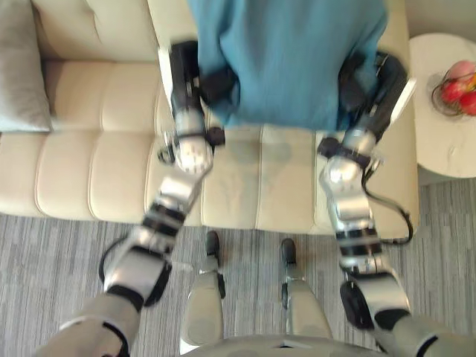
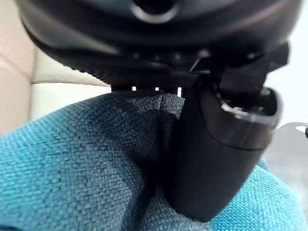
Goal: Pick up cushions and gather them together orderly.
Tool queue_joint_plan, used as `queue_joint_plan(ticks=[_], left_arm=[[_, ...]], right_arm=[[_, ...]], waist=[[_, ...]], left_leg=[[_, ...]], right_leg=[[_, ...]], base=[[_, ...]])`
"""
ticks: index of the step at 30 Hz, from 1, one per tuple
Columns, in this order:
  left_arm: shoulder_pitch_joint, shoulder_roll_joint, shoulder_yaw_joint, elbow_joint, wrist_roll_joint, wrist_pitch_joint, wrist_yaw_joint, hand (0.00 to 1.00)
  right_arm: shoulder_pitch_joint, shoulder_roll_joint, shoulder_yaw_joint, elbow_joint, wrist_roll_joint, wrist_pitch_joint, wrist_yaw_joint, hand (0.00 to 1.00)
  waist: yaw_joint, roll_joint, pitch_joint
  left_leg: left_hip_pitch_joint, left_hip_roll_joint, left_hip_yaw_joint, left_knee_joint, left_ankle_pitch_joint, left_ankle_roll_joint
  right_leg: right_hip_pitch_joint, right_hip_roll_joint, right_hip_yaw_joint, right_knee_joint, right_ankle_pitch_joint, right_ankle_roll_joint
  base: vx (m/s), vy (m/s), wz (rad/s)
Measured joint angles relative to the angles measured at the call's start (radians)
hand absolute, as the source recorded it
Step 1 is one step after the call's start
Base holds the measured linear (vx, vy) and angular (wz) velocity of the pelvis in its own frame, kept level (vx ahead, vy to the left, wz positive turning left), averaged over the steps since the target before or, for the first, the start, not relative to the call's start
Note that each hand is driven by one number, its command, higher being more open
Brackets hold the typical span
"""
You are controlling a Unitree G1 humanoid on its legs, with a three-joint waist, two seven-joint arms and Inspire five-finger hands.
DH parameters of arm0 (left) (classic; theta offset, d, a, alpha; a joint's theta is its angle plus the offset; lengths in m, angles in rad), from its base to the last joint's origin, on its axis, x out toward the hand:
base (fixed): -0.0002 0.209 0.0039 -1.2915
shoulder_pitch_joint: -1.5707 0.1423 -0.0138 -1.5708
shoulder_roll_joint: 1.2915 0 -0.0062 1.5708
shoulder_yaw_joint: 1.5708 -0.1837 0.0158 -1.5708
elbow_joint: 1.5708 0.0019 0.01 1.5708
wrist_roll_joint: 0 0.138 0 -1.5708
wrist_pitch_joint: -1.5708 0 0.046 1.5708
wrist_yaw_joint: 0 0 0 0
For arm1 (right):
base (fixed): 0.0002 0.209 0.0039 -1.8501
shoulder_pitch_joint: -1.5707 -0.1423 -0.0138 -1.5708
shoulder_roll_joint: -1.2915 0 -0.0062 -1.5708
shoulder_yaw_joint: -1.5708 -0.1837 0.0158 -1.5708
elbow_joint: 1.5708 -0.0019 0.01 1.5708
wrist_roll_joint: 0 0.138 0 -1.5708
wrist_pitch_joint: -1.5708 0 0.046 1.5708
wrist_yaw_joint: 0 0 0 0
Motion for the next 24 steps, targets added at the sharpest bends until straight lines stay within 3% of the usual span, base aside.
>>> queue_joint_plan(ticks=[2, 8, 12, 19, 24], left_arm=[[-0.127, 0.004, 0.056, 0.097, 0.019, -0.006, 0.006, 1.00], [-0.296, -0.006, 0.155, 0.379, -0.005, -0.007, -0.001, 1.00], [-0.304, -0.018, 0.183, 0.479, -0.050, -0.003, -0.062, 1.00], [-0.293, -0.045, 0.209, 0.516, -0.051, 0.003, -0.150, 1.00], [-0.180, -0.075, 0.225, 0.490, -0.052, 0.004, -0.173, 1.00]], right_arm=[[-0.141, -0.026, -0.013, 0.120, 0.002, 0.000, -0.001, 1.00], [-0.321, -0.059, -0.037, 0.429, 0.115, 0.011, 0.075, 1.00], [-0.361, -0.073, -0.025, 0.514, 0.279, 0.022, 0.174, 1.00], [-0.353, -0.110, 0.041, 0.512, 0.369, 0.028, 0.247, 1.00], [-0.212, -0.109, -0.002, 0.386, 0.370, 0.015, 0.260, 1.00]], waist=[[-0.004, 0.005, 0.025], [-0.012, 0.004, 0.037], [-0.009, 0.004, 0.060], [-0.006, 0.002, 0.124], [-0.005, 0.002, 0.128]], left_leg=[[-0.030, 0.000, -0.014, -0.035, 0.028, -0.001], [-0.112, 0.002, -0.044, -0.059, 0.050, -0.003], [-0.162, 0.004, -0.063, -0.059, 0.050, -0.003], [-0.232, 0.005, -0.074, -0.015, 0.051, -0.004], [-0.229, 0.004, -0.081, 0.025, 0.050, -0.004]], right_leg=[[-0.022, 0.000, -0.011, -0.042, 0.031, 0.002], [-0.081, 0.002, -0.049, -0.072, 0.046, 0.002], [-0.115, 0.003, -0.088, -0.073, 0.046, 0.002], [-0.181, 0.003, -0.131, -0.010, 0.040, 0.004], [-0.202, 0.000, -0.142, 0.116, -0.032, -0.006]], base=[[0.02, 0.021, 0.08], [0.09, 0.045, 0.13], [0.14, 0.096, 0.14], [0.12, 0.100, 0.09], [0.10, 0.044, 0.15]])
